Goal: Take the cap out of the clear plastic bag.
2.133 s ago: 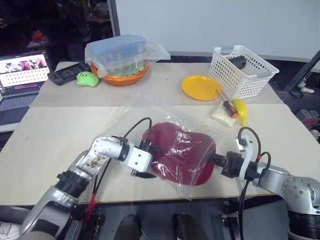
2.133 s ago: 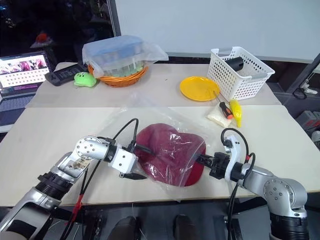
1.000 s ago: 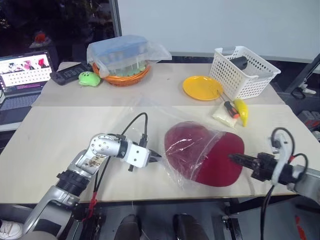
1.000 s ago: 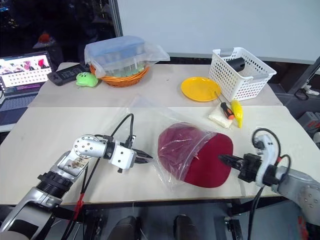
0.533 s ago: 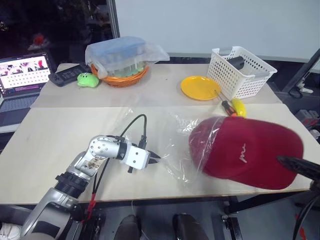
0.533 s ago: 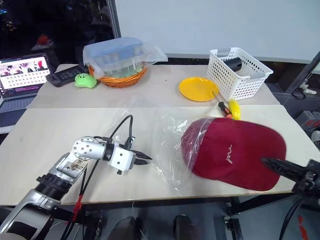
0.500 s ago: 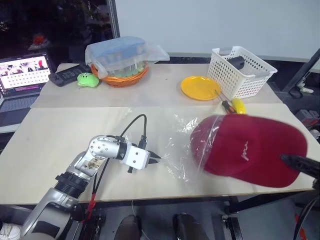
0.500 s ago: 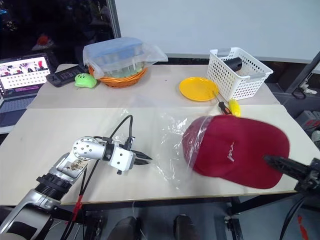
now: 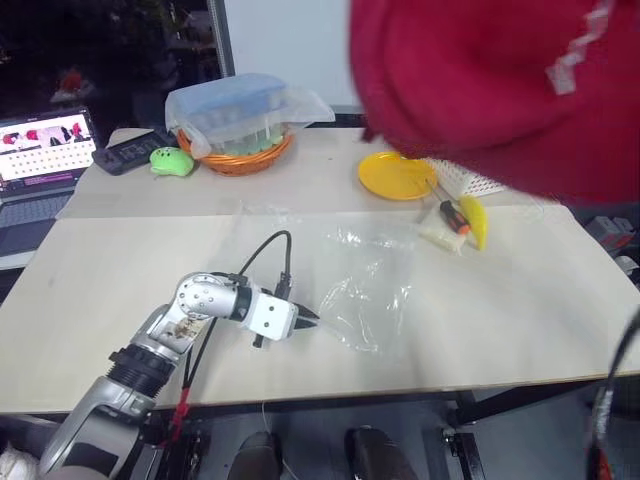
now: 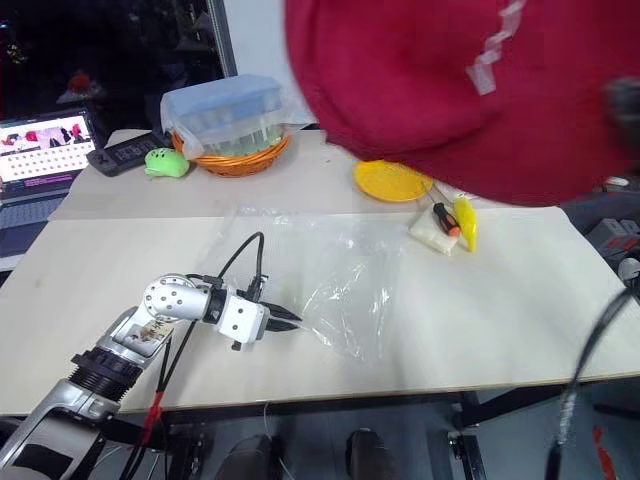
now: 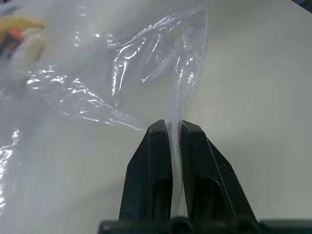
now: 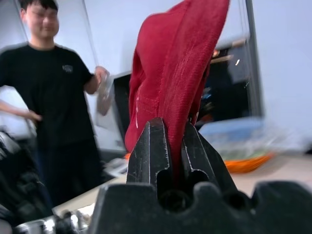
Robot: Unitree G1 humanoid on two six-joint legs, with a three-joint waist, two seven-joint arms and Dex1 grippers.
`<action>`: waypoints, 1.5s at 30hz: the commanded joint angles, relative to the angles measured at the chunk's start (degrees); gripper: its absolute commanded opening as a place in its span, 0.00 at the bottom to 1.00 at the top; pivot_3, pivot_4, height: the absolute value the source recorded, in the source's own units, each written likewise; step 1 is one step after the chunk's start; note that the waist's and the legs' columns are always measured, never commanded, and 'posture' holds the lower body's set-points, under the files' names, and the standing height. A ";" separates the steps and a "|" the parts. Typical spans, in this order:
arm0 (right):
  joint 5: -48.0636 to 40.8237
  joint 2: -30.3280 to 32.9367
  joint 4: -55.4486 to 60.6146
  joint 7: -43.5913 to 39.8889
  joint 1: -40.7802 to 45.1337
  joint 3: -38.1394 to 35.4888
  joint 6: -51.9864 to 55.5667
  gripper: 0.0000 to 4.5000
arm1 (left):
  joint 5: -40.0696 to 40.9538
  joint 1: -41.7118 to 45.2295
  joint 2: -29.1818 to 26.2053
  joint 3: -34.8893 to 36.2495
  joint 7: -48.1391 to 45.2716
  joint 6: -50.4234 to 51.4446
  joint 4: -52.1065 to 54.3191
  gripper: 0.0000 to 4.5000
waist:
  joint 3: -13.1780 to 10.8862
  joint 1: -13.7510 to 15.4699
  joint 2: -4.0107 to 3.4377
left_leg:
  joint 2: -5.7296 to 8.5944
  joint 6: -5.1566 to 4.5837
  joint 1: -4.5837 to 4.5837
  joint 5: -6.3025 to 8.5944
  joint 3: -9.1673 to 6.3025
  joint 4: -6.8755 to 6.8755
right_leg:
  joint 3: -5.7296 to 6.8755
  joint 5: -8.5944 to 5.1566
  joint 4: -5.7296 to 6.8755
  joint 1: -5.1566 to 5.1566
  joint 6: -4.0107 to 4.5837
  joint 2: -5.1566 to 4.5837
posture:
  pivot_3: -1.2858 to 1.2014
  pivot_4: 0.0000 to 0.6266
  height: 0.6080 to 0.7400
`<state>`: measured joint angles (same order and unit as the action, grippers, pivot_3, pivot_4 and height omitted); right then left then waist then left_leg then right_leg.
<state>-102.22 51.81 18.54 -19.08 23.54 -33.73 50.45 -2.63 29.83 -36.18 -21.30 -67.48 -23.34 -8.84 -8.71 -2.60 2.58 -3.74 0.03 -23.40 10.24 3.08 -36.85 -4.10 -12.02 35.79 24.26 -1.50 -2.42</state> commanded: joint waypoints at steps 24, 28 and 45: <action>45.93 -5.97 -20.33 -4.09 -3.38 17.27 -0.49 1.00 | 6.30 -9.40 -4.13 7.02 3.54 14.01 16.29 0.29 | -0.05 1.59 -0.24 | 0.00 -0.51 -1.15 0.14 0.13 -0.09 | 0.12 0.14 0.12 0.98 -0.35 -0.06 | 0.52 0.24 1.00; 49.16 -3.51 -19.06 -6.36 -2.89 17.41 -0.48 1.00 | 8.64 -11.03 -6.34 8.12 1.29 15.49 18.71 0.59 | -0.05 0.22 -0.24 | -0.08 -0.51 -0.89 0.15 0.18 -0.05 | 0.03 0.08 0.23 0.88 -0.39 0.03 | 0.52 0.24 1.00; 74.38 -13.91 -17.54 -6.12 -0.55 29.61 -17.98 1.00 | 32.36 -16.35 7.28 42.90 46.60 55.53 32.63 1.00 | -0.08 0.23 -0.23 | -0.04 -0.58 -0.81 0.09 0.11 -0.09 | 0.02 0.18 0.27 0.85 -0.44 0.09 | 0.52 0.24 1.00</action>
<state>-31.41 39.61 -0.18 -27.12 23.16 -3.96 37.42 32.58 14.53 -30.34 19.31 -28.43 31.51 20.28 -8.80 -2.37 2.35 -3.78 -0.54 -24.21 10.33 3.20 -36.94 -4.08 -11.85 36.06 25.10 -1.94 -2.34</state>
